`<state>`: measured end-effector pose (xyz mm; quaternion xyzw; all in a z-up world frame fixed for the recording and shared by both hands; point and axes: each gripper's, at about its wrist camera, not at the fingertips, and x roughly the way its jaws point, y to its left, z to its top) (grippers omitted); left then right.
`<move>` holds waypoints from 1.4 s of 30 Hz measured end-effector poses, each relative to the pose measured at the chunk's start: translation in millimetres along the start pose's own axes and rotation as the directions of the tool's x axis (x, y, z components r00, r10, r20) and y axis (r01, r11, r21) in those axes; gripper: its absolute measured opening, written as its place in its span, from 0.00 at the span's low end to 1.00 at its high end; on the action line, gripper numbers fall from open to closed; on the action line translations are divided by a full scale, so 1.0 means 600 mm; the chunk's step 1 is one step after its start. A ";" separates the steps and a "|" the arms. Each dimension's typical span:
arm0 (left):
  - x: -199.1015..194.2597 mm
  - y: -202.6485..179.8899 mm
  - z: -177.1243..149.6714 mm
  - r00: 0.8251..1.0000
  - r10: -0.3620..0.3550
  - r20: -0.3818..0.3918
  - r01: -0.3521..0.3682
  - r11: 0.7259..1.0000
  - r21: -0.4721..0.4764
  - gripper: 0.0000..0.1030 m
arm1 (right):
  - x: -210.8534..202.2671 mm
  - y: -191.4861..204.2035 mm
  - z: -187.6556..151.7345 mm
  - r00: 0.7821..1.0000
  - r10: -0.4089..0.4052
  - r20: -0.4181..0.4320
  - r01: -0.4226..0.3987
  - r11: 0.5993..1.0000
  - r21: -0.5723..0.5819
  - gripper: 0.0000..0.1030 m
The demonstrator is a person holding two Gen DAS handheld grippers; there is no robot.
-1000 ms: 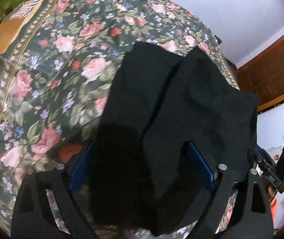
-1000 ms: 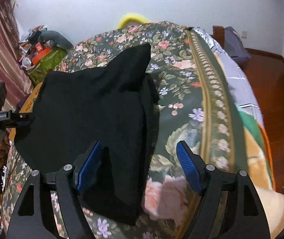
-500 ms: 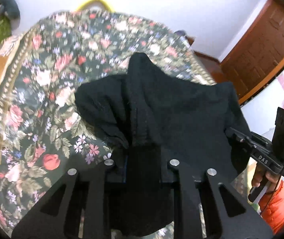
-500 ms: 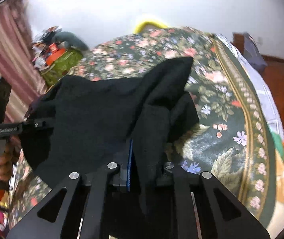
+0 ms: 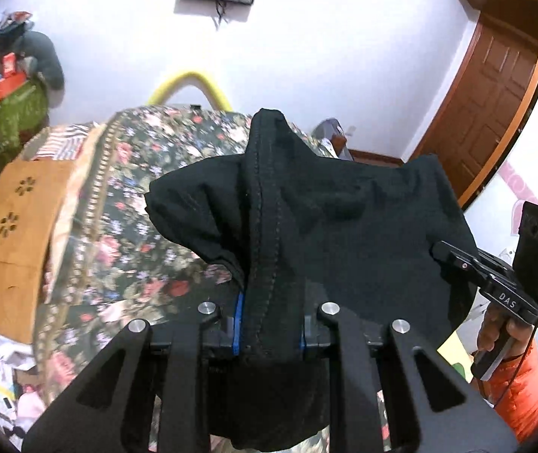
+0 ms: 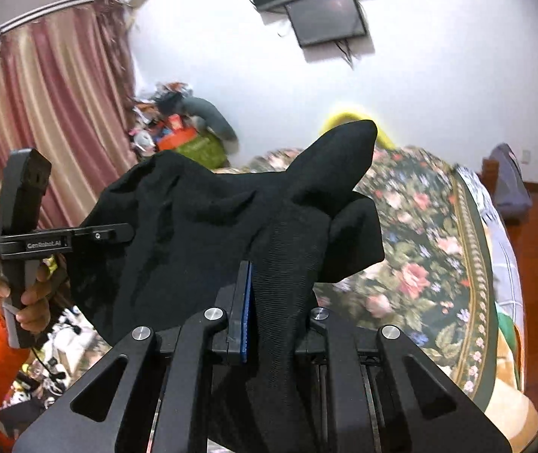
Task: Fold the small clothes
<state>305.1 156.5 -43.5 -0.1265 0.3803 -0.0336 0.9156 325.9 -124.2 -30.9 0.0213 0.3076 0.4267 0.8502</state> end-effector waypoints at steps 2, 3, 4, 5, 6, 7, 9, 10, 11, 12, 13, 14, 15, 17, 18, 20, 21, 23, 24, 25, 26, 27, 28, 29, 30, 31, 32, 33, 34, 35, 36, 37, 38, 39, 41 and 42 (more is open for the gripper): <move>-0.024 0.011 -0.008 1.000 0.010 0.005 -0.010 1.000 -0.008 0.19 | 0.001 0.015 0.004 1.000 0.013 0.002 -0.013 1.000 -0.009 0.11; -0.033 0.019 -0.014 1.000 0.015 0.003 -0.015 1.000 -0.014 0.19 | 0.003 0.026 0.002 1.000 0.019 0.000 -0.019 1.000 -0.014 0.11; -0.038 0.027 -0.023 1.000 0.020 -0.001 -0.020 1.000 -0.019 0.19 | 0.006 0.036 -0.001 1.000 0.026 -0.005 -0.026 0.999 -0.018 0.11; -0.043 0.036 -0.031 1.000 0.025 -0.008 -0.025 0.999 -0.028 0.19 | 0.010 0.041 -0.005 0.999 0.033 -0.011 -0.033 0.999 -0.018 0.11; -0.047 0.043 -0.039 1.000 0.029 -0.013 -0.029 0.999 -0.033 0.19 | 0.016 0.050 -0.012 0.999 0.044 -0.020 -0.045 0.999 -0.013 0.11; -0.049 0.054 -0.048 0.999 0.035 -0.019 -0.035 0.999 -0.040 0.19 | 0.024 0.052 -0.017 0.998 0.051 -0.029 -0.051 0.999 -0.010 0.11; -0.049 0.072 -0.068 0.999 0.045 -0.030 -0.046 0.998 -0.046 0.19 | 0.042 0.063 -0.033 0.997 0.064 -0.053 -0.064 0.998 -0.003 0.11; -0.047 0.083 -0.080 0.998 0.053 -0.037 -0.055 0.997 -0.049 0.19 | 0.055 0.070 -0.045 0.995 0.073 -0.071 -0.073 0.997 0.002 0.11; -0.042 0.096 -0.090 0.997 0.061 -0.047 -0.064 0.996 -0.055 0.19 | 0.059 0.069 -0.054 0.994 0.077 -0.083 -0.077 0.997 0.004 0.11; -0.034 0.110 -0.103 0.996 0.068 -0.064 -0.072 0.995 -0.064 0.20 | 0.069 0.074 -0.064 0.992 0.081 -0.100 -0.081 0.997 0.005 0.11; -0.025 0.123 -0.118 0.994 0.069 -0.085 -0.075 0.994 -0.079 0.19 | 0.084 0.077 -0.077 0.989 0.084 -0.121 -0.083 0.996 0.007 0.11; -0.011 0.140 -0.135 0.992 0.063 -0.113 -0.074 0.992 -0.097 0.20 | 0.094 0.082 -0.089 0.987 0.084 -0.138 -0.084 0.996 0.009 0.11; -0.001 0.149 -0.149 0.989 0.060 -0.134 -0.075 0.991 -0.111 0.20 | 0.112 0.082 -0.105 0.982 0.087 -0.165 -0.085 0.996 0.018 0.11; 0.026 0.173 -0.184 0.980 0.057 -0.188 -0.085 0.986 -0.145 0.20 | 0.134 0.079 -0.128 0.975 0.088 -0.206 -0.083 0.996 0.033 0.11; 0.042 0.185 -0.201 0.975 0.051 -0.217 -0.087 0.983 -0.159 0.20 | 0.151 0.073 -0.145 0.967 0.091 -0.238 -0.082 0.996 0.046 0.11; 0.071 0.207 -0.237 0.962 0.046 -0.270 -0.097 0.979 -0.179 0.21 | 0.172 0.062 -0.173 0.954 0.078 -0.288 -0.065 0.996 0.057 0.12; 0.081 0.213 -0.250 0.956 0.051 -0.288 -0.106 0.978 -0.180 0.24 | 0.176 0.061 -0.181 0.952 0.067 -0.299 -0.054 0.997 0.053 0.12; 0.094 0.228 -0.271 0.949 0.062 -0.309 -0.125 0.974 -0.189 0.34 | 0.177 0.045 -0.196 0.948 0.066 -0.310 -0.046 0.996 0.070 0.16; 0.093 0.238 -0.279 0.950 0.077 -0.303 -0.142 0.970 -0.199 0.41 | 0.173 0.037 -0.200 0.948 0.059 -0.314 -0.039 0.997 0.072 0.17; 0.087 0.244 -0.284 0.950 0.094 -0.296 -0.158 0.967 -0.199 0.46 | 0.167 0.035 -0.200 0.949 0.049 -0.312 -0.031 0.998 0.063 0.18; 0.080 0.250 -0.286 0.950 0.126 -0.286 -0.186 0.964 -0.193 0.46 | 0.159 0.035 -0.198 0.951 0.039 -0.307 -0.025 0.998 0.049 0.19; 0.074 0.253 -0.286 0.949 0.151 -0.279 -0.207 0.960 -0.186 0.46 | 0.150 0.036 -0.196 0.953 0.024 -0.301 -0.015 0.999 0.030 0.19; 0.065 0.257 -0.284 0.945 0.183 -0.271 -0.235 0.956 -0.176 0.46 | 0.140 0.035 -0.191 0.956 -0.002 -0.294 0.005 1.000 0.007 0.19; 0.059 0.261 -0.281 0.942 0.208 -0.262 -0.255 0.953 -0.163 0.46 | 0.131 0.034 -0.186 0.958 -0.021 -0.286 0.019 1.000 -0.011 0.19; 0.047 0.265 -0.275 0.938 0.240 -0.250 -0.282 0.948 -0.149 0.46 | 0.122 0.036 -0.179 0.961 -0.042 -0.273 0.035 0.999 -0.029 0.19; 0.043 0.272 -0.269 0.937 0.253 -0.241 -0.293 0.945 -0.146 0.46 | 0.111 0.038 -0.172 0.965 -0.065 -0.253 0.054 0.997 -0.051 0.19; 0.031 0.274 -0.261 0.934 0.282 -0.221 -0.317 0.938 -0.142 0.46 | 0.102 0.042 -0.165 0.969 -0.084 -0.232 0.069 0.995 -0.073 0.19; 0.024 0.277 -0.254 0.933 0.294 -0.206 -0.326 0.935 -0.140 0.46 | 0.099 0.046 -0.159 0.973 -0.085 -0.216 0.067 0.994 -0.088 0.19; 0.018 0.277 -0.245 0.936 0.296 -0.188 -0.324 0.936 -0.138 0.46 | 0.098 0.051 -0.151 0.976 -0.075 -0.204 0.057 0.994 -0.095 0.19; 0.017 0.276 -0.236 0.941 0.289 -0.177 -0.314 0.940 -0.136 0.46 | 0.099 0.056 -0.149 0.978 -0.068 -0.198 0.049 0.994 -0.099 0.19; 0.016 0.267 -0.226 0.949 0.271 -0.163 -0.293 0.947 -0.130 0.46 | 0.103 0.062 -0.144 0.979 -0.057 -0.196 0.037 0.994 -0.104 0.20; 0.018 0.258 -0.219 0.954 0.256 -0.157 -0.275 0.954 -0.122 0.46 | 0.111 0.070 -0.139 0.979 -0.043 -0.198 0.021 0.994 -0.111 0.21; 0.021 0.248 -0.213 0.959 0.238 -0.153 -0.256 0.960 -0.110 0.46 | 0.122 0.075 -0.135 0.979 -0.029 -0.201 0.006 0.993 -0.117 0.24; 0.030 0.234 -0.206 0.965 0.214 -0.153 -0.230 0.969 -0.094 0.46 | 0.135 0.083 -0.133 0.978 -0.016 -0.210 -0.010 0.992 -0.125 0.29; 0.051 0.207 -0.197 0.974 0.169 -0.151 -0.180 0.982 -0.063 0.46 | 0.167 0.098 -0.131 0.972 0.016 -0.236 -0.050 0.989 -0.139 0.32; 0.066 0.192 -0.194 0.977 0.148 -0.152 -0.156 0.987 -0.039 0.46 | 0.183 0.103 -0.133 0.967 0.034 -0.254 -0.073 0.987 -0.146 0.33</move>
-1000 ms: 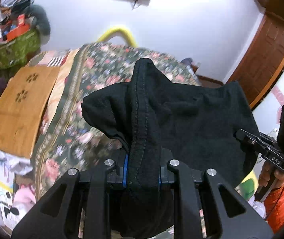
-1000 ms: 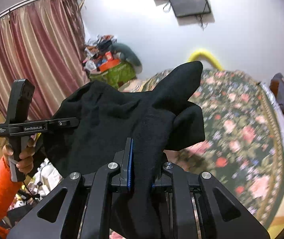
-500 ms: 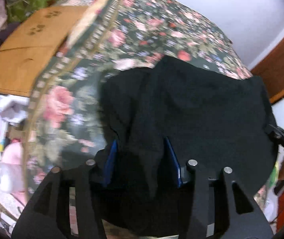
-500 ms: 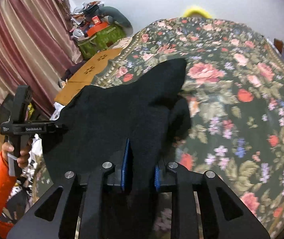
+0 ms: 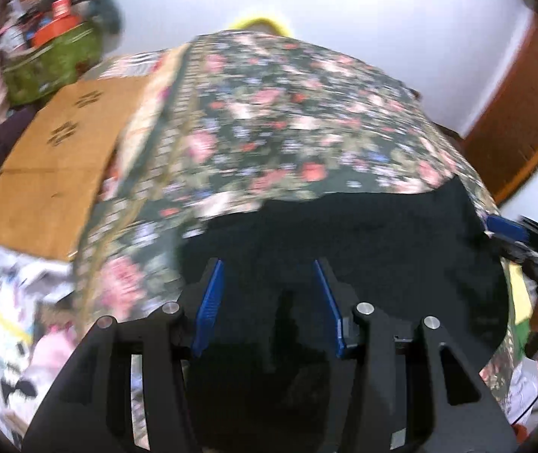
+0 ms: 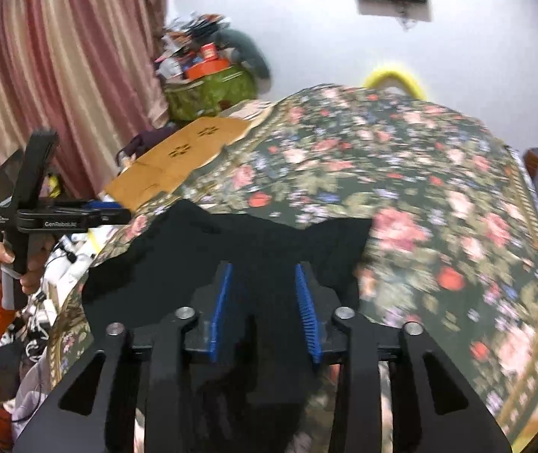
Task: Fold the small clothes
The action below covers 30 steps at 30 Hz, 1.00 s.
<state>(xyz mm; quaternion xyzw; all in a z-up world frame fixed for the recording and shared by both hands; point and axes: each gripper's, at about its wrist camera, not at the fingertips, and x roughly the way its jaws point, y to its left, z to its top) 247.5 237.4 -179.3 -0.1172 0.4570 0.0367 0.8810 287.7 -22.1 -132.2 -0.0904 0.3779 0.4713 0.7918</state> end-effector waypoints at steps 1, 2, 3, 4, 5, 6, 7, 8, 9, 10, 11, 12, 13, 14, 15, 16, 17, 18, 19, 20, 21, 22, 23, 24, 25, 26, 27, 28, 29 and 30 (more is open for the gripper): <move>0.014 -0.017 0.005 1.000 -0.019 -0.007 0.019 0.999 0.031 0.46 | 0.019 0.006 0.004 1.000 0.017 -0.025 -0.017 1.000 -0.016 0.33; 0.031 -0.034 0.010 0.999 -0.027 -0.019 0.028 0.998 0.061 0.46 | 0.039 0.010 0.009 0.998 0.026 -0.052 -0.028 0.999 -0.033 0.33; 0.046 -0.046 0.014 0.999 -0.027 -0.029 0.030 0.996 0.084 0.46 | 0.052 0.013 0.010 0.997 0.027 -0.071 -0.030 0.999 -0.045 0.33; 0.061 -0.056 0.018 0.999 -0.025 -0.039 0.029 0.994 0.104 0.46 | 0.071 0.013 0.014 0.994 0.027 -0.101 -0.033 0.998 -0.059 0.33; 0.080 -0.063 0.024 0.998 -0.017 -0.053 0.024 0.993 0.118 0.46 | 0.085 0.012 0.016 0.991 0.024 -0.130 -0.032 0.997 -0.065 0.33; 0.098 -0.063 0.029 0.998 -0.005 -0.065 0.012 0.993 0.116 0.46 | 0.103 0.007 0.019 0.987 0.010 -0.163 -0.022 0.997 -0.074 0.33; 0.108 -0.059 0.032 0.997 -0.001 -0.073 0.009 0.994 0.105 0.46 | 0.109 0.003 0.020 0.984 -0.001 -0.177 -0.013 0.997 -0.079 0.33; 0.121 -0.050 0.039 0.997 -0.007 -0.081 0.013 0.997 0.079 0.46 | 0.112 -0.004 0.019 0.983 -0.007 -0.186 -0.008 0.997 -0.083 0.33; 0.126 -0.041 0.043 0.997 -0.010 -0.081 0.014 0.998 0.055 0.46 | 0.112 -0.015 0.020 0.983 -0.018 -0.182 0.004 0.997 -0.077 0.33; 0.129 -0.028 0.046 0.997 0.012 -0.072 -0.010 0.999 0.031 0.43 | 0.110 -0.026 0.020 0.984 -0.030 -0.174 0.019 0.998 -0.064 0.33; 0.132 -0.012 0.048 0.997 0.048 -0.065 -0.048 0.999 0.009 0.41 | 0.105 -0.038 0.019 0.985 -0.046 -0.165 0.039 0.998 -0.046 0.33; 0.134 0.004 0.049 0.997 0.043 -0.066 -0.045 0.999 -0.019 0.37 | 0.097 -0.056 0.016 0.986 -0.075 -0.150 0.073 0.997 -0.019 0.33; 0.134 0.017 0.047 0.997 0.023 -0.070 -0.026 0.999 -0.045 0.34 | 0.091 -0.068 0.014 0.985 -0.090 -0.144 0.092 0.996 0.003 0.33; 0.133 0.030 0.045 0.997 0.005 -0.076 -0.010 0.998 -0.070 0.33 | 0.084 -0.081 0.011 0.984 -0.106 -0.144 0.111 0.993 0.026 0.33; 0.129 0.041 0.042 0.997 0.022 -0.077 -0.028 0.996 -0.087 0.33 | 0.074 -0.092 0.006 0.982 -0.123 -0.142 0.131 0.990 0.048 0.33; 0.121 0.048 0.038 0.992 0.100 -0.071 -0.107 0.990 -0.089 0.33 | 0.062 -0.100 0.000 0.982 -0.135 -0.133 0.145 0.987 0.067 0.33; 0.112 0.058 0.033 0.984 0.164 -0.065 -0.169 0.982 -0.088 0.33 | 0.049 -0.103 -0.002 0.983 -0.138 -0.124 0.149 0.986 0.081 0.33; 0.102 0.066 0.027 0.985 0.163 -0.060 -0.168 0.981 -0.101 0.34 | 0.032 -0.103 -0.008 0.984 -0.139 -0.109 0.150 0.984 0.097 0.33; 0.092 0.076 0.020 0.986 0.157 -0.063 -0.164 0.979 -0.124 0.34 | 0.019 -0.099 -0.010 0.986 -0.137 -0.097 0.147 0.984 0.102 0.33; 0.083 0.082 0.013 0.986 0.155 -0.066 -0.163 0.977 -0.137 0.34 | 0.004 -0.090 -0.014 0.987 -0.136 -0.083 0.143 0.985 0.098 0.33; 0.071 0.085 0.006 0.986 0.157 -0.063 -0.164 0.977 -0.138 0.34 | -0.004 -0.081 -0.014 0.988 -0.137 -0.073 0.143 0.986 0.088 0.33; 0.057 0.084 -0.002 0.985 0.163 -0.053 -0.168 0.978 -0.126 0.34 | -0.014 -0.066 -0.016 0.989 -0.138 -0.060 0.142 0.988 0.067 0.33; 0.043 0.078 -0.009 0.985 0.168 -0.044 -0.172 0.979 -0.110 0.34 | -0.018 -0.054 -0.017 0.989 -0.138 -0.054 0.141 0.989 0.045 0.33; 0.034 0.073 -0.014 0.986 0.165 -0.037 -0.168 0.981 -0.097 0.34 | -0.020 -0.040 -0.016 0.990 -0.135 -0.050 0.136 0.990 0.022 0.33; 0.021 0.063 -0.020 0.988 0.150 -0.030 -0.152 0.985 -0.083 0.34 | -0.021 -0.021 -0.017 0.991 -0.123 -0.048 0.124 0.992 -0.002 0.34; 0.013 0.052 -0.026 0.991 0.135 -0.027 -0.136 0.988 -0.068 0.35 | -0.018 -0.007 -0.018 0.992 -0.112 -0.051 0.111 0.994 -0.021 0.35; 0.004 0.039 -0.032 0.993 0.116 -0.021 -0.117 0.992 -0.051 0.36 | -0.013 0.008 -0.019 0.994 -0.099 -0.054 0.097 0.994 -0.039 0.37; -0.001 0.023 -0.037 0.995 0.094 -0.014 -0.095 0.995 -0.032 0.40 | -0.006 0.025 -0.021 0.995 -0.084 -0.058 0.080 0.995 -0.059 0.38; -0.004 0.008 -0.040 0.997 0.075 -0.009 -0.075 0.997 -0.015 0.44 | 0.001 0.039 -0.023 0.996 -0.070 -0.062 0.066 0.995 -0.073 0.39; -0.007 -0.014 -0.046 0.999 0.052 -0.001 -0.052 0.999 0.012 0.49 | 0.011 0.050 -0.025 0.996 -0.056 -0.071 0.050 0.995 -0.085 0.39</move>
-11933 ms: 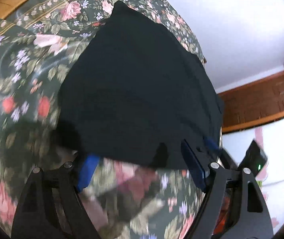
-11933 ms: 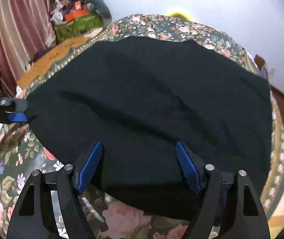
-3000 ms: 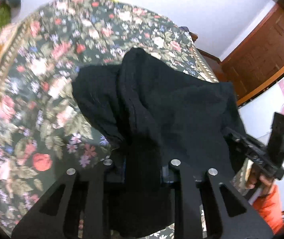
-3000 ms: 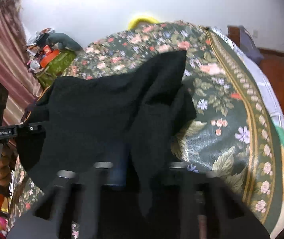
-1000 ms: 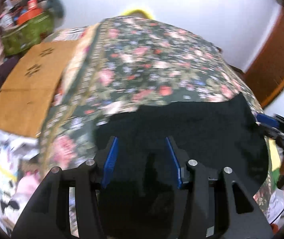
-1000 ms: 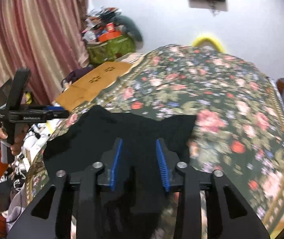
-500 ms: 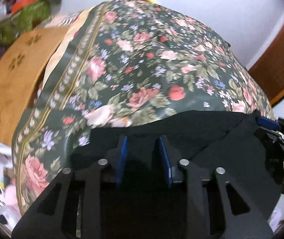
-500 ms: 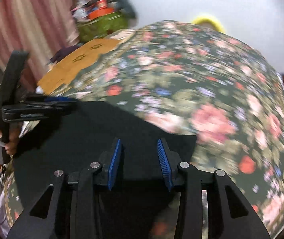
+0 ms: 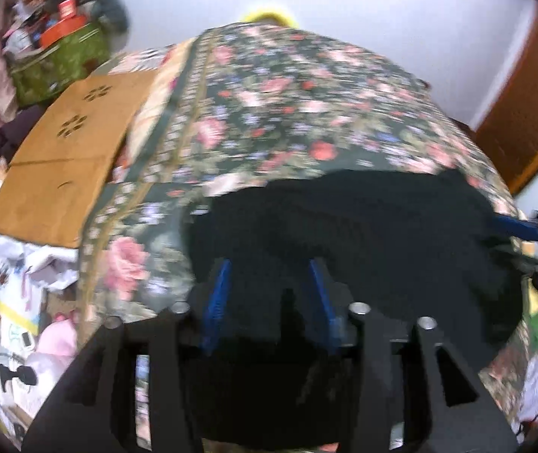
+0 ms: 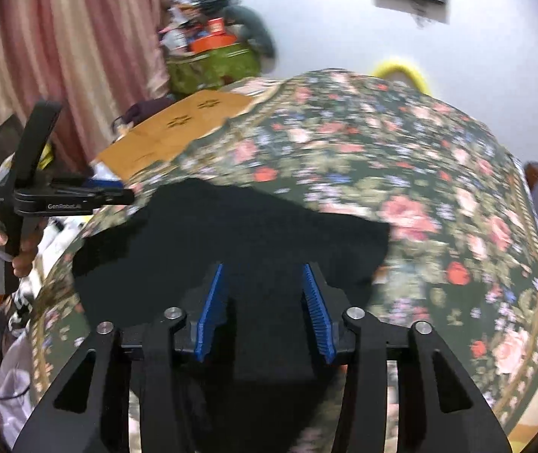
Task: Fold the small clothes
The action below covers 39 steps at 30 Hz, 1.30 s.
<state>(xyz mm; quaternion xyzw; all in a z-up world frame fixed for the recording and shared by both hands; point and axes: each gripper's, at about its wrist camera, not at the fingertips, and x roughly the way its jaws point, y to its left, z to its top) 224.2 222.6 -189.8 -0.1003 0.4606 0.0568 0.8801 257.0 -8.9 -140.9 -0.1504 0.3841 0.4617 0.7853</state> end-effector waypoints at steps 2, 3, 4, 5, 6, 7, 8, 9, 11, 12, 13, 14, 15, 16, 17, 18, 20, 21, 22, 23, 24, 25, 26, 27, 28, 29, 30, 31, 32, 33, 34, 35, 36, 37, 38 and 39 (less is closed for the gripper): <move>0.002 -0.028 -0.003 1.000 -0.018 0.009 0.018 0.999 0.037 0.51 | 0.023 0.020 -0.002 0.999 0.022 -0.029 -0.023 1.000 -0.020 0.39; 0.005 -0.040 -0.005 1.000 -0.009 0.012 0.008 0.999 0.045 0.51 | 0.036 0.028 -0.004 0.998 0.029 -0.048 -0.030 0.999 -0.027 0.39; 0.010 -0.048 -0.008 1.000 0.002 0.009 -0.003 0.999 0.044 0.51 | 0.044 0.031 -0.006 0.998 0.034 -0.061 -0.036 0.999 -0.030 0.39; 0.016 -0.051 -0.010 1.000 0.000 0.001 0.000 0.999 0.039 0.51 | 0.050 0.032 -0.010 0.997 0.034 -0.072 -0.037 0.999 -0.033 0.39; 0.025 -0.051 -0.015 1.000 -0.007 -0.014 0.007 0.999 0.032 0.51 | 0.057 0.030 -0.014 0.996 0.026 -0.083 -0.029 0.999 -0.033 0.39; 0.035 -0.048 -0.020 0.999 -0.001 -0.032 0.002 1.000 0.021 0.51 | 0.059 0.026 -0.018 0.996 0.021 -0.087 -0.024 0.999 -0.029 0.39; 0.044 -0.040 -0.026 0.999 0.018 -0.048 -0.018 1.000 0.014 0.51 | 0.057 0.018 -0.022 0.996 0.020 -0.084 -0.021 1.000 -0.017 0.39; 0.051 -0.030 -0.034 0.997 0.050 -0.062 -0.050 0.999 0.011 0.51 | 0.051 0.009 -0.027 0.997 0.017 -0.077 -0.017 1.000 0.001 0.39; 0.052 -0.004 -0.051 0.993 0.090 -0.075 -0.091 0.996 -0.012 0.51 | 0.035 -0.006 -0.035 0.998 -0.002 -0.067 0.004 0.999 0.032 0.39; 0.047 0.012 -0.057 0.993 0.091 -0.078 -0.094 0.995 -0.035 0.51 | 0.020 -0.018 -0.040 0.998 -0.015 -0.060 0.018 0.998 0.055 0.39; 0.039 0.027 -0.064 0.992 0.099 -0.081 -0.104 0.993 -0.058 0.51 | 0.010 -0.024 -0.045 0.998 -0.024 -0.054 0.028 0.997 0.069 0.39; 0.030 0.039 -0.070 0.990 0.112 -0.081 -0.118 0.990 -0.075 0.51 | -0.004 -0.034 -0.049 0.998 -0.043 -0.045 0.047 0.995 0.087 0.39; 0.017 0.052 -0.074 0.989 0.126 -0.076 -0.133 0.987 -0.091 0.51 | -0.015 -0.038 -0.052 0.998 -0.055 -0.037 0.059 0.994 0.096 0.39; 0.003 0.062 -0.078 0.988 0.137 -0.067 -0.143 0.984 -0.106 0.51 | -0.029 -0.042 -0.055 0.997 -0.068 -0.025 0.071 0.992 0.106 0.39; -0.012 0.070 -0.081 0.988 0.143 -0.056 -0.149 0.982 -0.120 0.51 | -0.044 -0.045 -0.057 0.997 -0.083 -0.011 0.084 0.989 0.118 0.39; -0.029 0.076 -0.083 0.988 0.149 -0.040 -0.153 0.979 -0.134 0.51 | -0.058 -0.047 -0.057 0.995 -0.099 0.003 0.098 0.987 0.126 0.39; -0.066 0.079 -0.084 0.987 0.162 0.000 -0.161 0.975 -0.152 0.51 | -0.089 -0.044 -0.054 0.991 -0.127 0.041 0.121 0.984 0.131 0.39; -0.091 0.077 -0.083 0.985 0.168 0.029 -0.162 0.974 -0.158 0.51 | -0.109 -0.038 -0.052 0.988 -0.136 0.070 0.126 0.983 0.132 0.39; -0.109 0.073 -0.082 0.984 0.171 0.050 -0.161 0.974 -0.161 0.51 | -0.126 -0.032 -0.049 0.985 -0.141 0.095 0.127 0.983 0.134 0.39; -0.133 0.066 -0.079 0.981 0.174 0.080 -0.160 0.974 -0.162 0.51 | -0.142 -0.026 -0.046 0.982 -0.146 0.119 0.130 0.982 0.134 0.39; -0.149 0.061 -0.078 0.979 0.174 0.103 -0.157 0.975 -0.158 0.51 | -0.159 -0.019 -0.043 0.977 -0.153 0.146 0.134 0.982 0.132 0.39; -0.175 0.051 -0.078 0.976 0.171 0.135 -0.151 0.977 -0.149 0.51 | -0.173 -0.013 -0.042 0.973 -0.158 0.168 0.137 0.982 0.129 0.39; -0.200 0.037 -0.077 0.970 0.170 0.171 -0.148 0.979 -0.138 0.51 | -0.189 -0.005 -0.040 0.968 -0.162 0.193 0.139 0.982 0.124 0.39; -0.215 0.028 -0.074 0.966 0.168 0.197 -0.144 0.981 -0.130 0.51 | -0.205 0.004 -0.038 0.962 -0.165 0.218 0.142 0.983 0.118 0.39; -0.238 0.016 -0.074 0.960 0.159 0.232 -0.133 0.984 -0.121 0.51 | -0.223 0.016 -0.036 0.954 -0.168 0.248 0.144 0.983 0.113 0.39; -0.262 0.005 -0.074 0.954 0.145 0.262 -0.118 0.986 -0.115 0.51 | -0.237 0.026 -0.035 0.947 -0.169 0.274 0.144 0.984 0.108 0.39; -0.284 -0.008 -0.076 0.948 0.127 0.292 -0.099 0.989 -0.110 0.51 | -0.254 0.038 -0.033 0.938 -0.169 0.303 0.145 0.984 0.101 0.39; -0.304 -0.021 -0.077 0.940 0.107 0.323 -0.077 0.992 -0.103 0.51 | -0.269 0.050 -0.032 0.929 -0.168 0.330 0.144 0.985 0.095 0.39; -0.327 -0.036 -0.079 0.931 0.087 0.355 -0.058 0.994 -0.092 0.51 | -0.283 0.060 -0.033 0.919 -0.166 0.357 0.142 0.986 0.092 0.39; -0.345 -0.049 -0.082 0.922 0.077 0.381 -0.050 0.996 -0.080 0.51 | -0.303 0.073 -0.033 0.907 -0.161 0.389 0.137 0.987 0.088 0.39; -0.363 -0.064 -0.085 0.911 0.068 0.406 -0.046 0.997 -0.064 0.51 | -0.315 0.082 -0.033 0.899 -0.156 0.410 0.133 0.987 0.084 0.39; -0.380 -0.079 -0.089 0.900 0.058 0.432 -0.042 0.998 -0.046 0.51 | -0.329 0.091 -0.034 0.888 -0.154 0.434 0.132 0.988 0.082 0.39; -0.395 -0.088 -0.092 0.890 0.051 0.453 -0.040 0.999 -0.033 0.51 | -0.343 0.100 -0.036 0.876 -0.153 0.457 0.132 0.988 0.078 0.39; -0.417 -0.104 -0.099 0.873 0.038 0.487 -0.036 0.999 -0.013 0.51 | -0.357 0.111 -0.037 0.863 -0.151 0.482 0.132 0.989 0.073 0.39; -0.434 -0.117 -0.105 0.859 0.025 0.511 -0.030 1.000 0.003 0.51 | -0.371 0.121 -0.040 0.849 -0.150 0.506 0.131 0.989 0.072 0.39; -0.446 -0.126 -0.109 0.849 0.015 0.528 -0.026 1.000 0.013 0.51 | -0.383 0.130 -0.043 0.838 -0.146 0.526 0.128 0.989 0.071 0.39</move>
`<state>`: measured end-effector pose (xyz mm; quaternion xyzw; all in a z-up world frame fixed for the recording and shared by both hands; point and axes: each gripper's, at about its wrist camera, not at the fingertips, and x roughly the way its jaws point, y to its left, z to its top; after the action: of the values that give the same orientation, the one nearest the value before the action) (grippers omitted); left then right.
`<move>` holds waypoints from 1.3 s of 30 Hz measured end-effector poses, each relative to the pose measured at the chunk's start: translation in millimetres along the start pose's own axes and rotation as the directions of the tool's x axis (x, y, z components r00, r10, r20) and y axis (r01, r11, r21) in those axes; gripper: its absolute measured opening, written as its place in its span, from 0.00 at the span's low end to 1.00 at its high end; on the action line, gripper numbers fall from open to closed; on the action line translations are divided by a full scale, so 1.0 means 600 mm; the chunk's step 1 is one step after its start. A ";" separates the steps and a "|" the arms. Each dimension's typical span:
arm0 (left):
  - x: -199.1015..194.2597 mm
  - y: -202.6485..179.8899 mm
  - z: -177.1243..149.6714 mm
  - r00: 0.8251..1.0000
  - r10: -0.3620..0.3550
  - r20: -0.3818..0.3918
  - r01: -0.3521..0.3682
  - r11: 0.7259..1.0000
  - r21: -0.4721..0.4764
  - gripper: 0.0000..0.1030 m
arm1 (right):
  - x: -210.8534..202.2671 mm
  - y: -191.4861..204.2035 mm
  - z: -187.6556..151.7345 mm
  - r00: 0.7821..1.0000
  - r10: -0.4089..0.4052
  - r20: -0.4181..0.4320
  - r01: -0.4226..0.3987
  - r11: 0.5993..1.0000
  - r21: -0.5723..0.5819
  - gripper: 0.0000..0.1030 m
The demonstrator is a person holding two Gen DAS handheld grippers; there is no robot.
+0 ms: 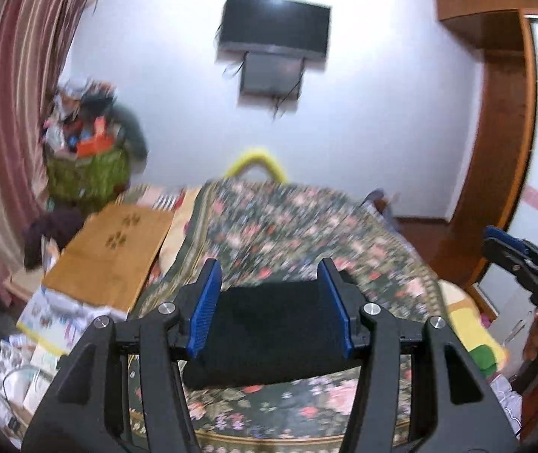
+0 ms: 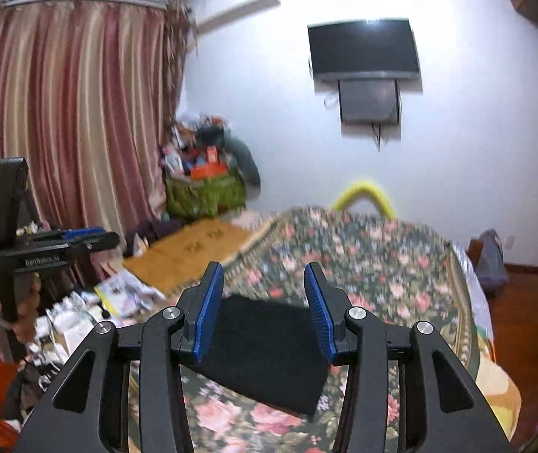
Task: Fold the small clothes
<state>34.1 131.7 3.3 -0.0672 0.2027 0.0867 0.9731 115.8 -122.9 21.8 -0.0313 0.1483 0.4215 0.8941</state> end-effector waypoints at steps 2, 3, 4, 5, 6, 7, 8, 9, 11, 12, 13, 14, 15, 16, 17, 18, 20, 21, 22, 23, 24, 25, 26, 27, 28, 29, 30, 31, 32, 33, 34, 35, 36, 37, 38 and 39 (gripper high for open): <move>-0.034 -0.024 0.004 0.998 -0.021 0.054 0.021 1.000 0.015 0.53 | -0.017 0.012 0.004 0.999 0.007 0.031 -0.007 1.000 0.000 0.40; -0.047 -0.032 0.005 0.997 -0.027 0.074 0.026 0.999 0.021 0.56 | -0.026 0.021 0.006 0.999 0.007 0.045 -0.006 1.000 -0.006 0.43; -0.060 -0.040 0.004 0.995 -0.031 0.093 0.029 0.999 0.026 0.59 | -0.031 0.026 0.006 0.998 0.007 0.055 -0.006 1.000 -0.011 0.45; -0.066 -0.046 0.003 0.994 -0.032 0.105 0.029 0.999 0.030 0.61 | -0.035 0.031 0.006 0.998 0.007 0.063 -0.006 1.000 -0.016 0.48; -0.081 -0.055 0.001 0.991 -0.035 0.126 0.031 0.999 0.037 0.64 | -0.039 0.035 0.006 0.998 0.007 0.068 -0.006 1.000 -0.021 0.52; -0.089 -0.059 0.000 0.990 -0.035 0.137 0.030 0.999 0.041 0.69 | -0.042 0.040 0.005 0.997 0.006 0.073 -0.004 1.000 -0.021 0.54; -0.096 -0.064 -0.002 0.988 -0.034 0.148 0.028 0.999 0.045 0.71 | -0.045 0.043 0.003 0.997 0.000 0.077 0.001 1.000 -0.020 0.61; -0.104 -0.069 -0.005 0.986 -0.031 0.162 0.023 0.998 0.051 0.77 | -0.046 0.045 0.003 0.997 -0.004 0.083 0.006 1.000 -0.020 0.67; -0.117 -0.078 -0.009 0.984 -0.022 0.179 0.012 0.998 0.059 0.84 | -0.048 0.050 0.002 0.995 -0.018 0.093 0.020 1.000 -0.021 0.77; -0.122 -0.081 -0.011 0.982 -0.017 0.187 0.005 0.998 0.061 0.87 | -0.047 0.050 0.001 0.995 -0.029 0.097 0.031 0.999 -0.023 0.82; -0.126 -0.082 -0.012 0.981 -0.016 0.191 0.005 0.998 0.061 0.90 | -0.051 0.052 0.000 0.994 -0.037 0.101 0.040 0.999 -0.026 0.84; -0.129 -0.083 -0.013 0.981 -0.019 0.193 0.008 0.998 0.057 0.92 | -0.050 0.054 0.000 0.993 -0.047 0.106 0.050 0.998 -0.031 0.87; -0.130 -0.083 -0.014 0.981 -0.021 0.195 0.011 0.999 0.052 0.95 | -0.051 0.054 0.001 0.993 -0.054 0.108 0.058 0.998 -0.032 0.91; -0.134 -0.083 -0.017 0.980 -0.022 0.197 0.013 0.999 0.045 0.96 | -0.051 0.054 0.000 0.992 -0.058 0.110 0.062 0.998 -0.031 0.94; -0.135 -0.083 -0.018 0.980 -0.019 0.200 0.012 0.999 0.040 0.96 | -0.051 0.054 0.000 0.992 -0.062 0.113 0.066 0.997 -0.030 0.99; -0.135 -0.083 -0.018 0.979 -0.015 0.202 0.008 0.999 0.037 0.97 | -0.053 0.054 -0.001 0.991 -0.065 0.116 0.069 0.997 -0.030 0.99; -0.133 -0.082 -0.017 0.979 -0.009 0.203 0.001 0.999 0.038 0.97 | -0.053 0.054 -0.002 0.991 -0.070 0.113 0.074 0.997 -0.032 0.99; -0.132 -0.082 -0.018 0.979 -0.007 0.204 0.000 0.999 0.037 0.98 | -0.051 0.054 -0.002 0.991 -0.071 0.110 0.075 0.997 -0.033 0.99; -0.132 -0.082 -0.018 0.979 -0.006 0.204 -0.001 0.999 0.035 0.98 | -0.052 0.054 -0.003 0.992 -0.072 0.108 0.076 0.997 -0.033 0.99; -0.134 -0.083 -0.018 0.979 -0.007 0.204 0.000 0.999 0.035 0.99 | -0.054 0.053 -0.007 0.992 -0.071 0.106 0.074 0.997 -0.033 0.99; -0.133 -0.083 -0.018 0.979 -0.007 0.204 0.000 0.999 0.035 0.99 | -0.057 0.055 -0.008 0.992 -0.070 0.104 0.074 0.997 -0.034 0.99; -0.133 -0.083 -0.019 0.978 -0.005 0.207 -0.002 0.999 0.034 1.00 | -0.057 0.055 -0.008 0.992 -0.070 0.103 0.074 0.997 -0.034 0.99; -0.133 -0.083 -0.019 0.978 -0.002 0.209 -0.005 0.999 0.034 1.00 | -0.057 0.054 -0.009 0.992 -0.070 0.101 0.073 0.997 -0.034 0.99; -0.132 -0.083 -0.021 0.978 -0.001 0.210 -0.006 0.999 0.035 1.00 | -0.059 0.055 -0.010 0.992 -0.070 0.101 0.073 0.997 -0.035 0.99; -0.133 -0.084 -0.023 0.978 -0.001 0.210 -0.006 0.999 0.036 1.00 | -0.059 0.054 -0.010 0.992 -0.071 0.101 0.075 0.997 -0.035 0.99; -0.133 -0.085 -0.023 0.978 -0.003 0.208 -0.005 0.999 0.036 1.00 | -0.059 0.054 -0.011 0.992 -0.071 0.099 0.075 0.997 -0.035 0.99; -0.132 -0.085 -0.023 0.979 -0.004 0.206 -0.004 0.999 0.039 1.00 | -0.058 0.053 -0.010 0.993 -0.071 0.097 0.075 0.997 -0.033 0.99; -0.131 -0.085 -0.024 0.979 -0.005 0.204 -0.003 0.999 0.040 1.00 | -0.057 0.053 -0.011 0.993 -0.072 0.095 0.075 0.997 -0.034 0.99; -0.129 -0.086 -0.025 0.979 -0.005 0.202 -0.003 0.999 0.040 1.00 | -0.058 0.053 -0.011 0.993 -0.074 0.095 0.077 0.996 -0.034 0.99; -0.128 -0.086 -0.026 0.980 -0.006 0.201 -0.002 0.999 0.040 1.00 | -0.059 0.054 -0.011 0.993 -0.074 0.094 0.077 0.996 -0.033 0.99; -0.126 -0.086 -0.026 0.980 -0.008 0.198 0.000 0.999 0.039 1.00 | -0.059 0.052 -0.011 0.993 -0.074 0.092 0.077 0.997 -0.031 0.99; -0.125 -0.086 -0.027 0.981 -0.009 0.196 0.002 0.999 0.039 1.00 | -0.059 0.051 -0.012 0.993 -0.074 0.090 0.077 0.997 -0.030 0.99; -0.124 -0.086 -0.027 0.981 -0.010 0.193 0.003 0.999 0.039 1.00 | -0.059 0.050 -0.012 0.993 -0.075 0.088 0.077 0.997 -0.028 0.99; -0.122 -0.086 -0.028 0.982 -0.011 0.190 0.004 0.999 0.040 1.00 | -0.058 0.050 -0.013 0.993 -0.076 0.086 0.078 0.997 -0.027 0.99; -0.119 -0.086 -0.026 0.982 -0.011 0.188 0.003 0.999 0.041 1.00 | -0.058 0.050 -0.013 0.993 -0.078 0.084 0.080 0.996 -0.025 0.99; -0.118 -0.086 -0.027 0.982 -0.012 0.187 0.004 0.999 0.043 1.00 | -0.058 0.050 -0.014 0.994 -0.079 0.082 0.081 0.996 -0.023 0.99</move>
<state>-25.7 68.6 22.5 -0.0389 0.1121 0.0845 0.9893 70.0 -131.1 25.9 -0.0318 0.1052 0.3883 0.9149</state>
